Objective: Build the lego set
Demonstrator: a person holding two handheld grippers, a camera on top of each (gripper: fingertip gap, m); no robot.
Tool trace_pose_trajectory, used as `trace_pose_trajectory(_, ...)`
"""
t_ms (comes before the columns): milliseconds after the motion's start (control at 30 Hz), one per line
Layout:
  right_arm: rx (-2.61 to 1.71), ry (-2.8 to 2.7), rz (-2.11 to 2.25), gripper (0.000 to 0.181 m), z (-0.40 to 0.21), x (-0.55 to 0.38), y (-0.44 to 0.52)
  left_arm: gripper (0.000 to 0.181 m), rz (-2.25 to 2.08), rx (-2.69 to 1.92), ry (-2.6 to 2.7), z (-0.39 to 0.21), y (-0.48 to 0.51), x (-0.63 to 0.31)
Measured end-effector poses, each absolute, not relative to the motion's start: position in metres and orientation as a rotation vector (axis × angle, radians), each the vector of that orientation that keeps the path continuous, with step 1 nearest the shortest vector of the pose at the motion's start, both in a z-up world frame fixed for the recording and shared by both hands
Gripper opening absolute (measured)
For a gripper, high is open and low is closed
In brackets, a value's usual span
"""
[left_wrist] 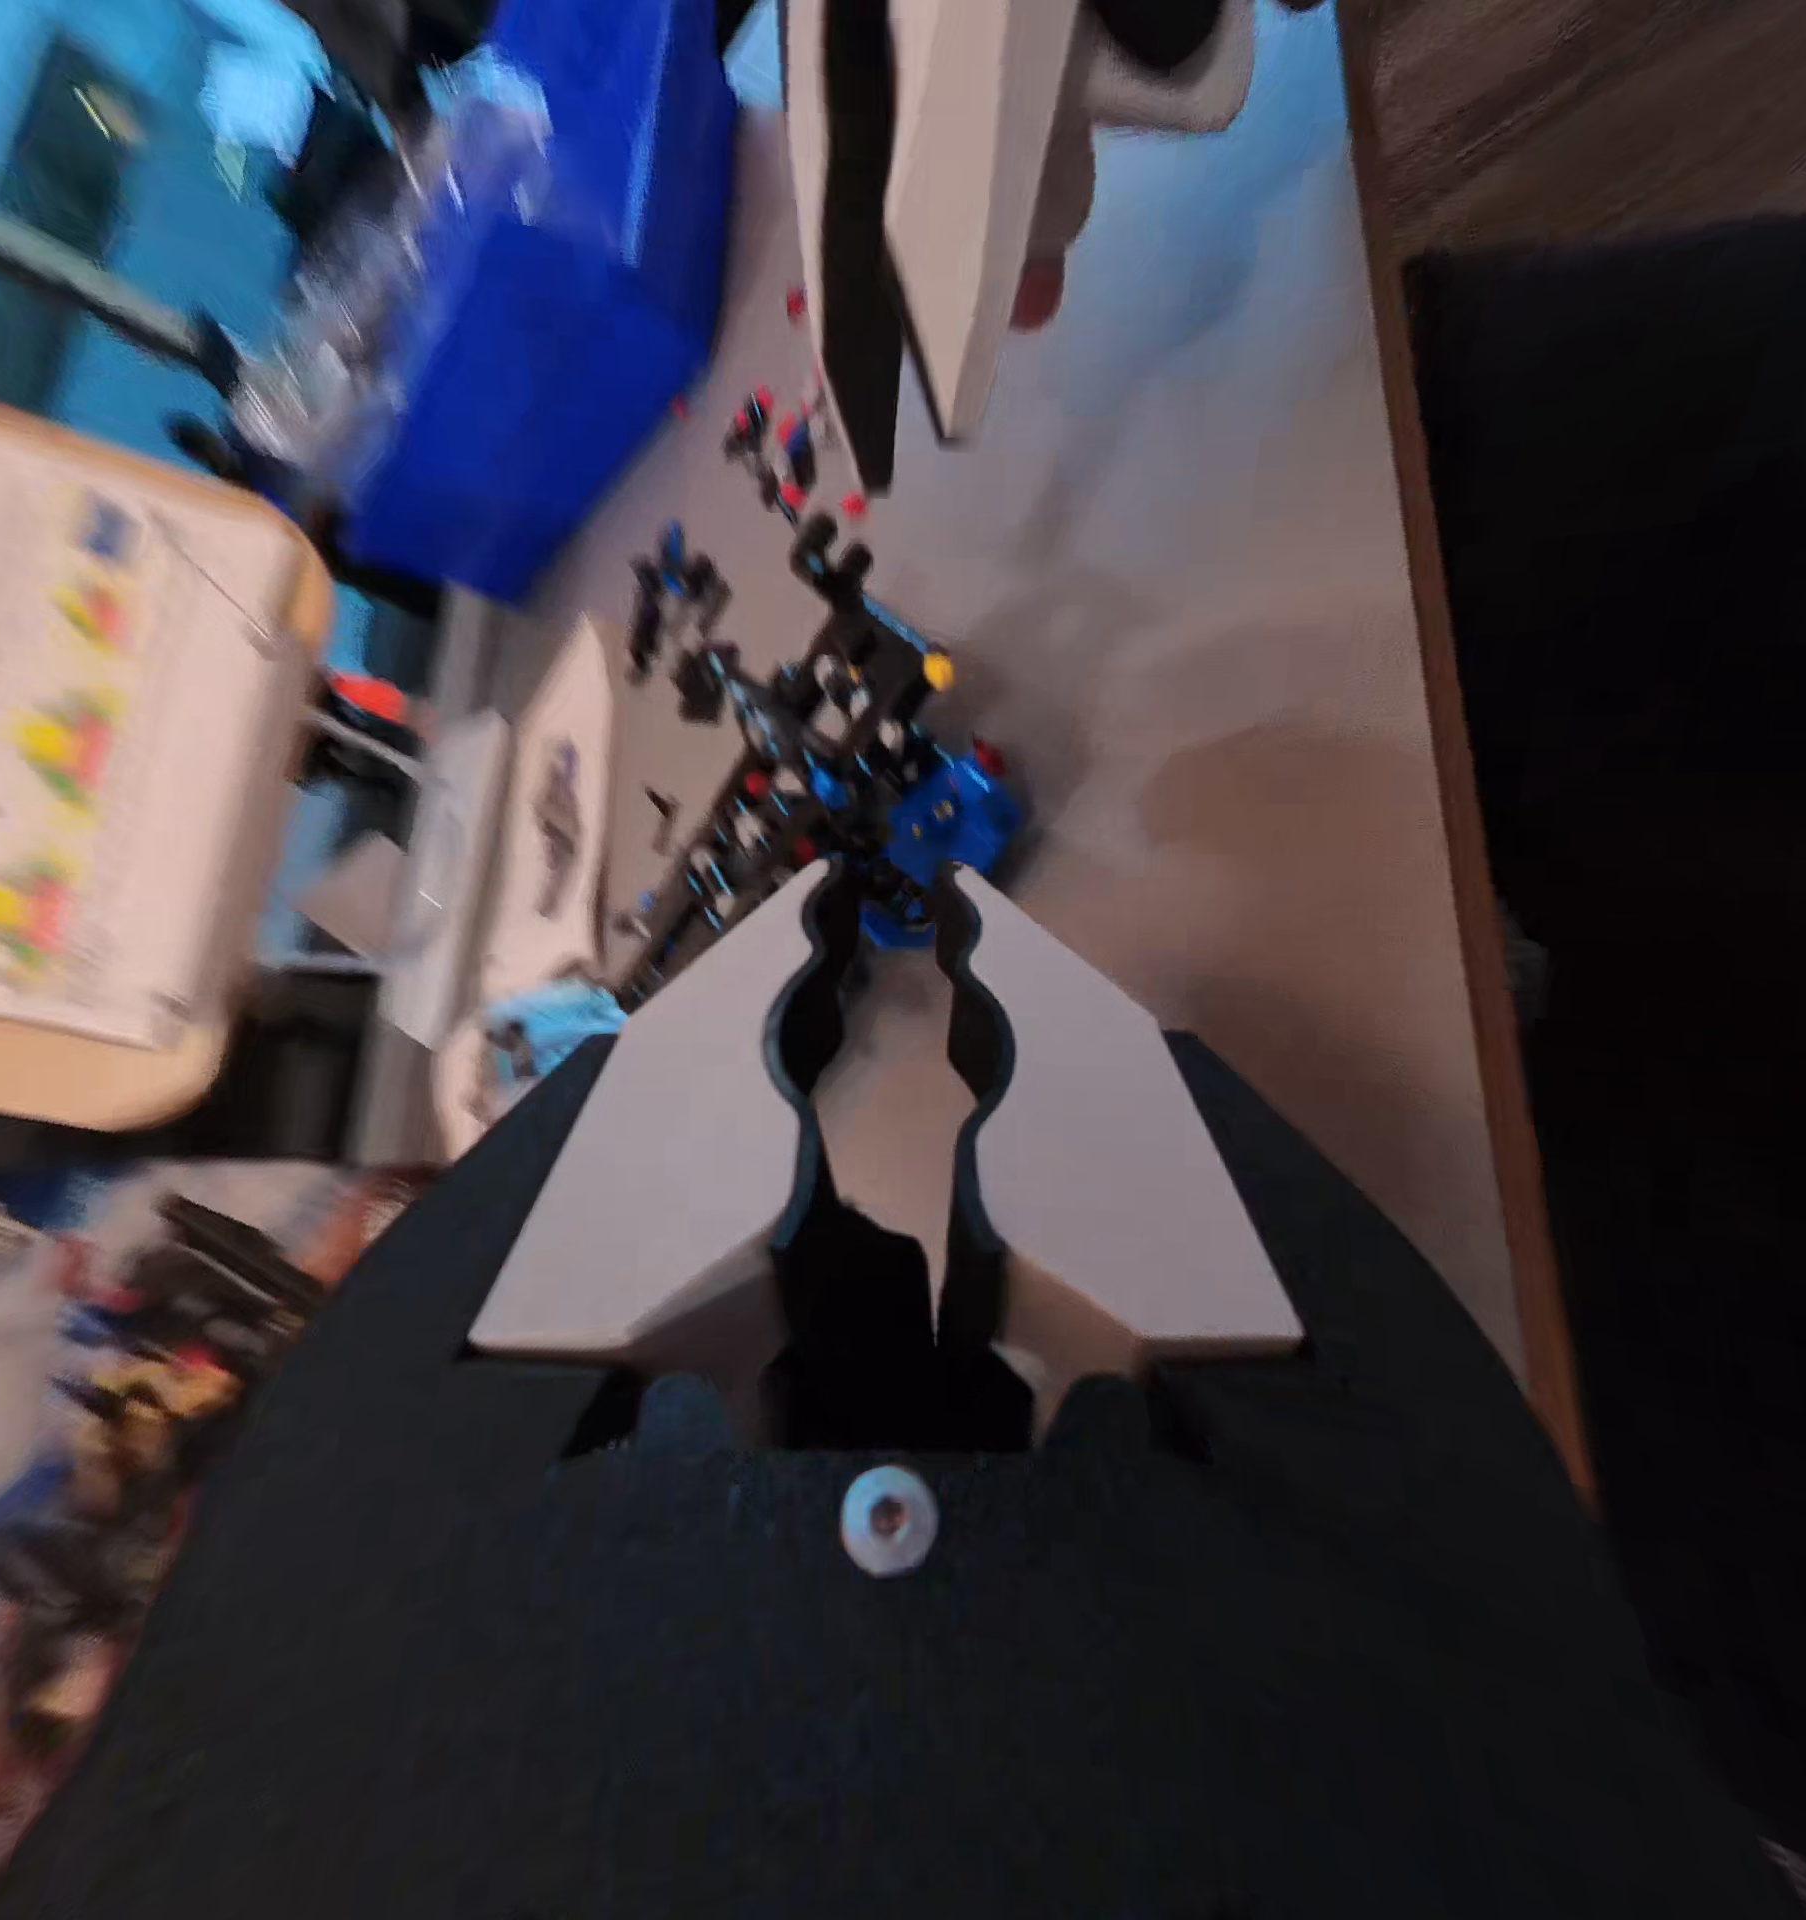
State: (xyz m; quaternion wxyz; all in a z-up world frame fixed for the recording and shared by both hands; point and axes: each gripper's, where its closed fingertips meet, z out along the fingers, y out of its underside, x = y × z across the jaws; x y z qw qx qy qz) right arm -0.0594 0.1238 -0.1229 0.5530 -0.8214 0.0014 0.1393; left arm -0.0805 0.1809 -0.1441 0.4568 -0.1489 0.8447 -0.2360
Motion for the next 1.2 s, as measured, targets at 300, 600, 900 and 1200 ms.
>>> trace_pose_trajectory(300, -1.817, 0.068, 0.463, 0.033, -0.112, -0.086, 0.138, 0.012, -0.603, -0.128, 1.977, -0.131, 0.147, -0.077)
trace_pose_trajectory(600, -1.827, 0.077, 0.489, 0.023, -0.117, -0.091, 0.146, 0.012, -0.643, -0.132, 1.914, -0.118, 0.137, -0.081)
trace_pose_trajectory(900, -1.778, 0.04, 0.532, 0.016, -0.113, -0.097, 0.146, 0.011, -0.687, -0.161, 1.887, -0.117, 0.133, -0.086)
trace_pose_trajectory(1200, -1.747, 0.078, 0.225, 0.015, -0.093, -0.025, 0.143, 0.016, -0.78, -0.593, 1.834, -0.116, 0.213, -0.069)
